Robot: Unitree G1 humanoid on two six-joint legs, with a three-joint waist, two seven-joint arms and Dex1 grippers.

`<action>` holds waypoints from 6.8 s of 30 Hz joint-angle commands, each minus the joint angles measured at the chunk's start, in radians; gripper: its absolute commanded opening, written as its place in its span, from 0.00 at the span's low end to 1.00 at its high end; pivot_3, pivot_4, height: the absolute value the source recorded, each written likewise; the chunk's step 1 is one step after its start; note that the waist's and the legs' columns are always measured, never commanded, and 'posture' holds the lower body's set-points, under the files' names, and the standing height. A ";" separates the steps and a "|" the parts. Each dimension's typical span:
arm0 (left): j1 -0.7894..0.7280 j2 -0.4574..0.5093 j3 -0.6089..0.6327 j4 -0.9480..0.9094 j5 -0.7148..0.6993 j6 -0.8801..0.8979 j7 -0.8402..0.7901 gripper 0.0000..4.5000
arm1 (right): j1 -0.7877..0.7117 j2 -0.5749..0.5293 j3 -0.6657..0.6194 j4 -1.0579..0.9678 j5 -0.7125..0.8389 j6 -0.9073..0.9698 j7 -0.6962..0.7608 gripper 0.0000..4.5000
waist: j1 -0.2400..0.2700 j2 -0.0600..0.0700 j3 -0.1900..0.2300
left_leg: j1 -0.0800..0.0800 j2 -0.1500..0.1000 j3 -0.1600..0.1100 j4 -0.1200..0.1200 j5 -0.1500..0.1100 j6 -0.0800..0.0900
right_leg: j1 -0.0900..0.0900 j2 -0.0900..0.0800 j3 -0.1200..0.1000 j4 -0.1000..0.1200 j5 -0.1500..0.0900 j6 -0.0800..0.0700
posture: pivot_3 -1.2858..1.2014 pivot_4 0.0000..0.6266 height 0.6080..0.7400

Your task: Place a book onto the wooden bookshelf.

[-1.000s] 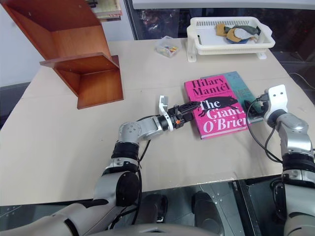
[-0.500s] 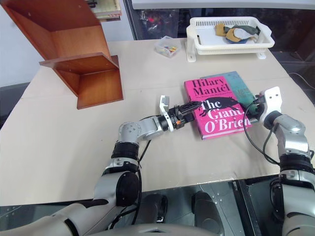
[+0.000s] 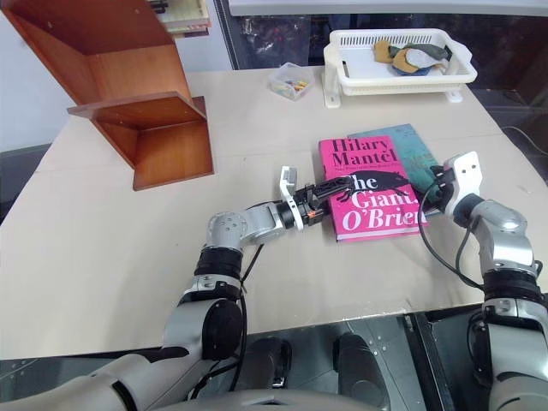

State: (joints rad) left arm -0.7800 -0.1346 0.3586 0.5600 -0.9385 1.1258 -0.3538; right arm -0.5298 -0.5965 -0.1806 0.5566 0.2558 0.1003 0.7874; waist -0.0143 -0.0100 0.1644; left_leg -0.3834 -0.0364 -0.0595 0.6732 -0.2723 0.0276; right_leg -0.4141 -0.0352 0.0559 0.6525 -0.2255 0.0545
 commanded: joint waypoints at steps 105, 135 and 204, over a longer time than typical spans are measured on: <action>-0.426 1.138 -0.602 -0.436 1.518 -0.991 -0.689 0.12 | 0.051 -0.267 -0.122 -0.472 0.556 0.395 0.578 1.00 | 0.010 -0.004 0.004 | -0.015 0.000 -0.004 0.010 -0.006 0.010 | -0.007 0.000 -0.006 -0.002 0.000 0.002 | 0.52 0.24 1.00; -0.380 1.291 -0.532 -0.136 1.398 -1.209 -0.692 0.12 | 0.103 -0.244 -0.160 -0.513 0.560 0.401 0.562 1.00 | 0.001 -0.003 0.004 | -0.015 0.000 0.000 0.013 -0.006 0.011 | -0.012 -0.001 -0.002 0.008 0.000 0.002 | 0.52 0.24 1.00; -0.337 1.062 -0.466 -0.478 1.089 -0.853 -0.771 0.97 | 0.211 -0.254 -0.222 -0.579 0.552 0.392 0.511 1.00 | 0.010 -0.003 0.004 | -0.015 0.000 0.000 0.015 -0.006 0.010 | -0.012 0.000 -0.002 0.010 0.000 0.002 | 0.52 0.24 1.00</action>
State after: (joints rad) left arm -1.1003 0.9694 -0.1233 0.1275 0.1879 0.2477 -1.1680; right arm -0.3169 -0.8334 -0.3690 0.0090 0.7949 0.4995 1.3009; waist -0.0042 -0.0135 0.1686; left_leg -0.3987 -0.0363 -0.0601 0.6891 -0.2781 0.0381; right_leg -0.4257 -0.0354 0.0532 0.6628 -0.2259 0.0562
